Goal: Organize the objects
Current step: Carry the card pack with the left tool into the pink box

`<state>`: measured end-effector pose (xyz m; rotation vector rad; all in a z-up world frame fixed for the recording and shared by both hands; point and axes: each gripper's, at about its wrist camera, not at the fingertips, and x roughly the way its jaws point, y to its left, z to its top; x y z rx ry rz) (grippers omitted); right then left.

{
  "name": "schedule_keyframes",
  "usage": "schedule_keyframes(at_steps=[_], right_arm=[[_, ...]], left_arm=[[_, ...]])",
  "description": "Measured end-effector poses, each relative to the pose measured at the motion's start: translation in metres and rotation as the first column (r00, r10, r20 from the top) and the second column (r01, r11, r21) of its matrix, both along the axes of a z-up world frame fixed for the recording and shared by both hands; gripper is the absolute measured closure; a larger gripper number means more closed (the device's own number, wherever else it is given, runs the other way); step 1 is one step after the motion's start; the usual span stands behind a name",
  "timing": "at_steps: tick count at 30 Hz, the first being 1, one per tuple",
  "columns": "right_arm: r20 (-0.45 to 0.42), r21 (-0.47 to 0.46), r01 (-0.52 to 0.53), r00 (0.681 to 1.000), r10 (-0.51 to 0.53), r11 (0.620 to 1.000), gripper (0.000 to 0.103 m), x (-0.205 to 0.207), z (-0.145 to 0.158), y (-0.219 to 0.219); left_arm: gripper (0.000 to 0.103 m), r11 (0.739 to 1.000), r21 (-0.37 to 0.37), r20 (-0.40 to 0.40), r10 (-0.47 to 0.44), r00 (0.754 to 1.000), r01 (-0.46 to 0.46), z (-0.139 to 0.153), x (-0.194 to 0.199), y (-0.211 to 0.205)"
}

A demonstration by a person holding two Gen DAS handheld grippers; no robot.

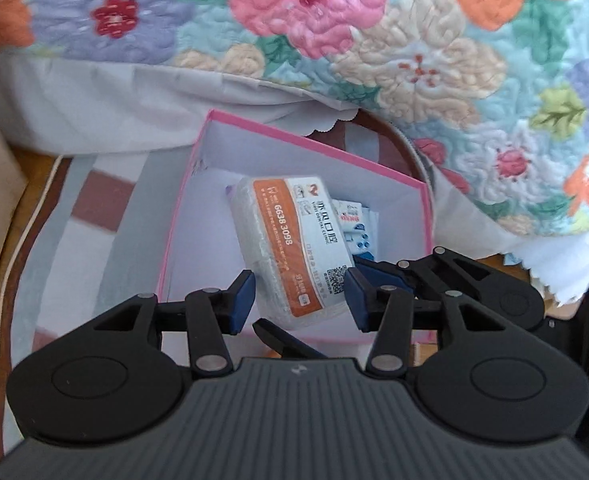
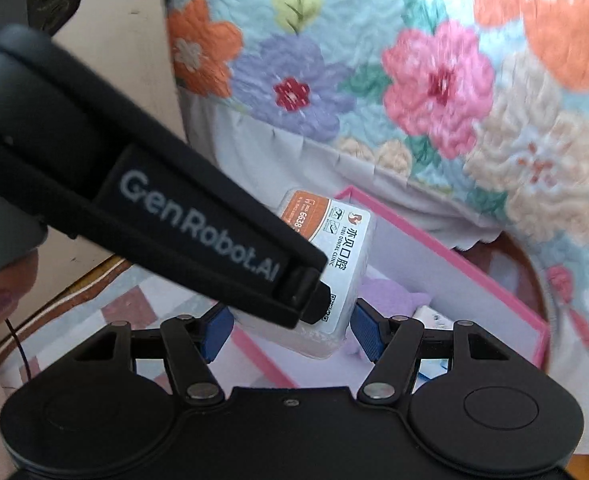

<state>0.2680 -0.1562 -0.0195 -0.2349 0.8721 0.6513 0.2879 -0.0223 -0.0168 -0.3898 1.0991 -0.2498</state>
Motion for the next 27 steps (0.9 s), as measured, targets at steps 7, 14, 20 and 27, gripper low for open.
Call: schedule_keyframes(at_steps=[7,14,20,27], right_arm=[[-0.135,0.121,0.066,0.990,-0.049,0.990,0.034,0.029,-0.055,-0.027],[-0.194,0.138,0.031,0.981,-0.004,0.990,0.034,0.049,-0.090,-0.027],[-0.339,0.148,0.015,0.940,0.036,0.989,0.034,0.077,-0.116,-0.024],[-0.411,0.096,0.011,0.911,0.030,0.995,0.035,0.083,-0.130,-0.018]], left_arm=[[0.055,1.000,-0.009,-0.076,-0.006,0.997,0.005,-0.050,0.028,-0.009],[0.055,0.986,0.094,-0.135,-0.122,0.983,0.135,-0.072,0.048,-0.022],[0.055,0.973,0.148,-0.224,-0.142,0.964,0.178,-0.095,0.071,-0.029],[0.058,0.975,0.134,-0.282,-0.131,0.950,0.175,-0.112,0.075,-0.030]])
